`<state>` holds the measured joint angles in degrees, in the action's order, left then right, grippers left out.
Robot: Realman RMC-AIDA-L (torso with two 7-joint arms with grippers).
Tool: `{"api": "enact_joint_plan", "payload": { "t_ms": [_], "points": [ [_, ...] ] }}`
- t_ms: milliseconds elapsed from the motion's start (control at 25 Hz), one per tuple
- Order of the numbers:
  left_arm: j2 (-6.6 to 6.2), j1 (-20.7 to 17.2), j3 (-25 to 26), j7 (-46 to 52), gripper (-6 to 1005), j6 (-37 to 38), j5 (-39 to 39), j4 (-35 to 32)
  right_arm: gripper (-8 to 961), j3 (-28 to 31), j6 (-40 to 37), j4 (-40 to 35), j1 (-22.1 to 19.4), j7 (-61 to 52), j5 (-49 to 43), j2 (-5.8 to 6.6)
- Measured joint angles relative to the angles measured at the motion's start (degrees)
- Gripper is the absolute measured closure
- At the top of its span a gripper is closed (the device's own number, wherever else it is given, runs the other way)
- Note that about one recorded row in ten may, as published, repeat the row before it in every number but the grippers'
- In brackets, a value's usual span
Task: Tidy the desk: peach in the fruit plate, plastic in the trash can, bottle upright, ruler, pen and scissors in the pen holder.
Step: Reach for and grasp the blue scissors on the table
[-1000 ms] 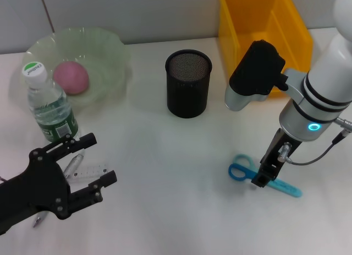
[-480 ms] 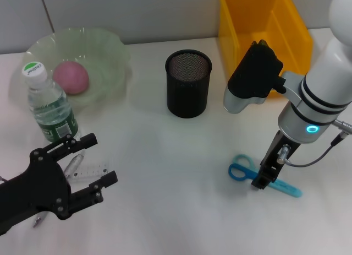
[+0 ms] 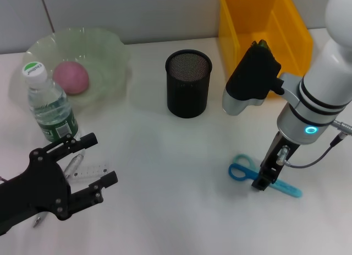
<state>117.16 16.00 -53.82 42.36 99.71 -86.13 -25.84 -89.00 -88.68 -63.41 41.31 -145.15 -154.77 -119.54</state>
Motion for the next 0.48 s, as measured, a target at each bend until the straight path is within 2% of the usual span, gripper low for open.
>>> {"api": "enact_joint_plan", "payload": {
  "t_ms": [480],
  "points": [
    [0.00,0.0,0.0,0.0,241,0.2,0.1,0.0,465,-0.3,0.1,0.4,0.2,0.0,-0.1,0.01]
  ]
}}
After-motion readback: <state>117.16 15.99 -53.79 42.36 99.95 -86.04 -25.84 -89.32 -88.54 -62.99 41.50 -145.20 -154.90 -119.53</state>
